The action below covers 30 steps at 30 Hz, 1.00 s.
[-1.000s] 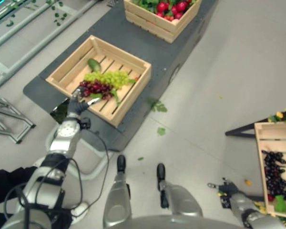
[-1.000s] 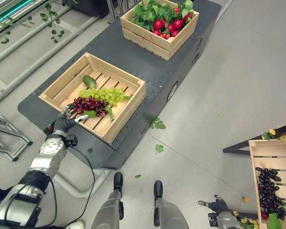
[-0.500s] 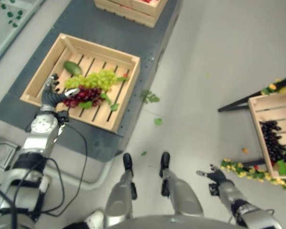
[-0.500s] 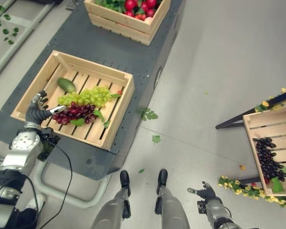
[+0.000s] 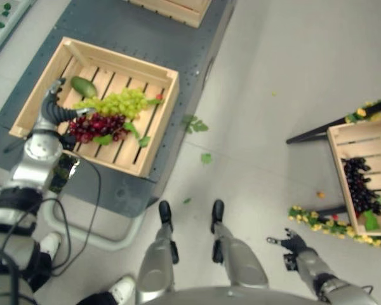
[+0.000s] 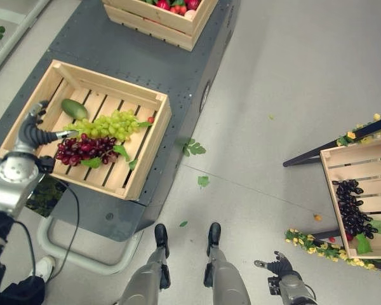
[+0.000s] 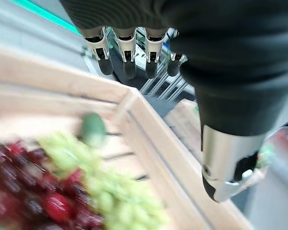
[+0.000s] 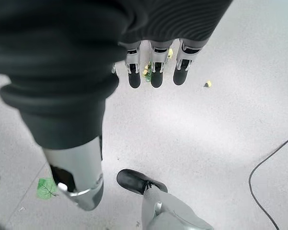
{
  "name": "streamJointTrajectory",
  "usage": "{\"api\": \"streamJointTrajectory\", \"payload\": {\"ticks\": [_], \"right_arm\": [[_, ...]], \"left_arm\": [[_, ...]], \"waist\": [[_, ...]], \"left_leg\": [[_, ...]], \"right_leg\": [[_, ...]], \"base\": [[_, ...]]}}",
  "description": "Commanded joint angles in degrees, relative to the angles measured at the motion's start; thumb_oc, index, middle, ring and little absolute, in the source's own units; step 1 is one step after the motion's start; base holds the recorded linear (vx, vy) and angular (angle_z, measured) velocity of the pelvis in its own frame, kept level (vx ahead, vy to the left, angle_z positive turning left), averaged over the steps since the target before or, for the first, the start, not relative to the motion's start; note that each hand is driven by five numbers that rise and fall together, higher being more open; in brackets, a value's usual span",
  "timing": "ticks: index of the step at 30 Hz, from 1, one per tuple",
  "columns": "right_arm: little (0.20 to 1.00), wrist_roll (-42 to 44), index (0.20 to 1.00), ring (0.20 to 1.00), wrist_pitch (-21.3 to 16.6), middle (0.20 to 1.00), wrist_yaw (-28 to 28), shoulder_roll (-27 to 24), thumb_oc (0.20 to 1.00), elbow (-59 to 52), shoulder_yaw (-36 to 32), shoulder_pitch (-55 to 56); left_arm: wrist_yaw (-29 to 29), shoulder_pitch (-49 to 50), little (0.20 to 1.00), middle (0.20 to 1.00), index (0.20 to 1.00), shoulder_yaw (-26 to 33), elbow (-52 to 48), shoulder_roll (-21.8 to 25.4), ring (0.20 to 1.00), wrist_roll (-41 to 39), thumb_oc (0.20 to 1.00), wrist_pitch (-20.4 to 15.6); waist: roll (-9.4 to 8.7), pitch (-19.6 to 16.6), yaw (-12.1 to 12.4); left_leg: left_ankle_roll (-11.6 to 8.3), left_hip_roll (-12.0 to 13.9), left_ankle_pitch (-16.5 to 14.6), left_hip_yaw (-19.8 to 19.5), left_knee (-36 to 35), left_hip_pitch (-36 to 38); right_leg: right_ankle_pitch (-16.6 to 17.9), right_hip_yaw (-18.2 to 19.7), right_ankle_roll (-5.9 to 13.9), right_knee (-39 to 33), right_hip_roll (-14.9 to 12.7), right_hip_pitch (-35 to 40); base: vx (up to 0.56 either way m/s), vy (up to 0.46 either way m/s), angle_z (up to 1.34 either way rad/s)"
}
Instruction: Pick up the fruits from the basket on one side to the basket on the other side
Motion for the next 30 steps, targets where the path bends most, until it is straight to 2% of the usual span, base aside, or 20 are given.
{"api": "streamJointTrajectory", "payload": {"ticks": [1,2,9,11,30], "right_arm": [[1.000,1.01,1.000,1.000,-0.55,1.000,-0.52,-2.01,1.000,0.10,2.06,-0.13],[1.000,1.45,1.000,1.000,-0.84,1.000,-0.71,-1.90,1.000,-0.28,2.76,-0.48],[1.000,2.72,1.000,1.000,-1.48,1.000,-0.88,-1.45,1.000,-1.14,4.34,-1.17],[1.000,3.33,1.000,1.000,-2.09,1.000,-1.09,-0.99,1.000,-2.15,5.33,-1.18],[1.000,4.67,1.000,1.000,-3.60,1.000,-2.33,-0.37,1.000,-4.92,6.75,-0.57]], "left_arm": [[0.59,-8.34,1.000,1.000,1.000,-3.31,6.60,2.53,1.000,4.32,1.000,0.28],[0.36,-11.20,1.000,1.000,1.000,-5.84,9.97,2.53,1.000,5.88,1.000,0.50],[0.76,-17.77,1.000,1.000,1.000,-12.25,16.37,1.90,1.000,11.81,1.000,1.87],[1.39,-20.59,1.000,1.000,1.000,-16.23,18.85,1.65,1.000,17.48,1.000,2.88],[3.08,-25.19,1.000,1.000,1.000,-21.96,21.59,-0.78,1.000,25.87,1.000,4.83]], "waist": [[0.48,-0.39,-0.23],[0.24,0.14,-0.52],[-0.68,1.20,-0.88],[-1.26,1.86,-1.46],[-2.78,4.91,-3.06]], "left_leg": [[-1.01,-1.02,-1.89,-1.71,3.16,-3.05],[-0.98,-0.96,-1.66,-1.58,3.15,-3.42],[-0.84,-0.91,-1.38,-1.51,3.00,-4.17],[-0.74,-0.81,-1.39,-1.17,3.13,-4.76],[-0.24,-1.33,-1.40,-0.01,3.16,-7.72]], "right_leg": [[-2.07,0.52,6.93,4.13,-3.52,-0.79],[-1.81,0.73,7.04,4.12,-3.41,-1.15],[-0.95,1.37,7.35,3.86,-3.20,-2.22],[-0.40,1.87,7.60,3.71,-3.19,-2.88],[1.57,3.73,8.30,3.01,-3.26,-6.60]], "base": [[-0.05,0.014,-0.04],[-0.03,0.004,-0.02],[-0.01,0.001,-0.02],[0.00,0.000,0.00],[-0.01,0.023,-0.07]]}}
